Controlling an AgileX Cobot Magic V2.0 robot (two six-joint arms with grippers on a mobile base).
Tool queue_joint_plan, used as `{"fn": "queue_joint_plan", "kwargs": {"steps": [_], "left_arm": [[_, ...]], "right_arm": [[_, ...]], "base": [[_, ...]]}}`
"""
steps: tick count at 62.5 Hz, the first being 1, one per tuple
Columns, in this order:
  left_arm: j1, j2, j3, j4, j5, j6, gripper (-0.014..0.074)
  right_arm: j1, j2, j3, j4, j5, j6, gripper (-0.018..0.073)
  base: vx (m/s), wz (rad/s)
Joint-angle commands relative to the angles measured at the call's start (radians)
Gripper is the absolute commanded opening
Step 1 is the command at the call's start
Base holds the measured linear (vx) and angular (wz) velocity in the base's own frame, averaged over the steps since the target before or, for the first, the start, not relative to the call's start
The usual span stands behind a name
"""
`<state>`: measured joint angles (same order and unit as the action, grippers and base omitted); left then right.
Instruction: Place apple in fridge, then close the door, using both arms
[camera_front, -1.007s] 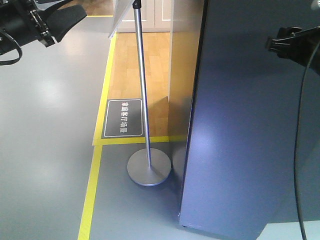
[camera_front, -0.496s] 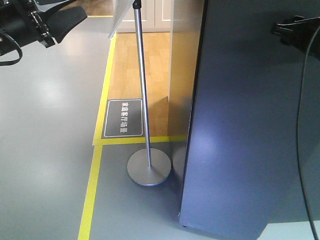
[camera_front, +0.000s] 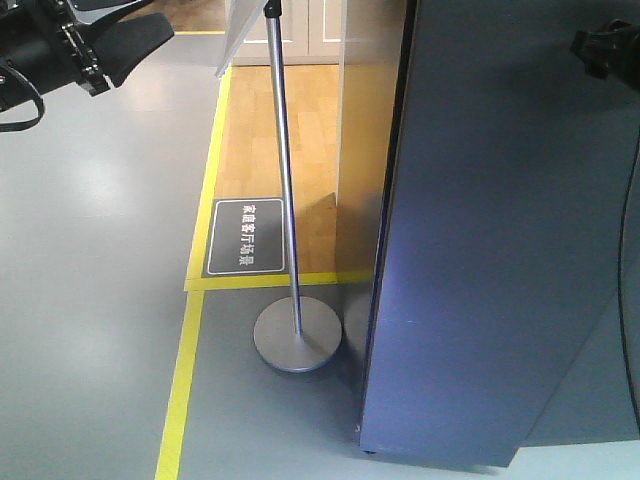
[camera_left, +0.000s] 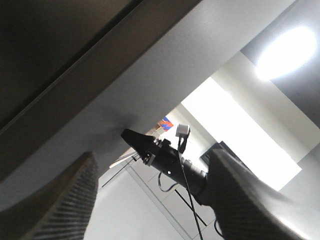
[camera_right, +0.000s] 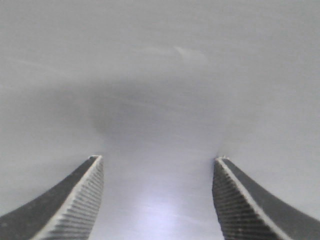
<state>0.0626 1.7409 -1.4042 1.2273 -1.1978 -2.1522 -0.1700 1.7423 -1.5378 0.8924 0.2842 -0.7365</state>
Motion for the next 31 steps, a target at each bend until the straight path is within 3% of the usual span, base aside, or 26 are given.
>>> {"fn": "queue_joint_plan", "kwargs": {"steps": [1, 31], "left_arm": [[0.000, -0.056, -0.030, -0.067, -0.085, 0.000, 0.0464], [0.000, -0.056, -0.030, -0.069, -0.056, 0.000, 0.0464]], "right_arm": [[-0.005, 0.017, -0.122, 0.009, 0.054, -0.012, 0.0469], [-0.008, 0.031, -0.204, -0.010, 0.213, -0.004, 0.0469]], "base": [[0.00, 0.00], [0.00, 0.00]]}}
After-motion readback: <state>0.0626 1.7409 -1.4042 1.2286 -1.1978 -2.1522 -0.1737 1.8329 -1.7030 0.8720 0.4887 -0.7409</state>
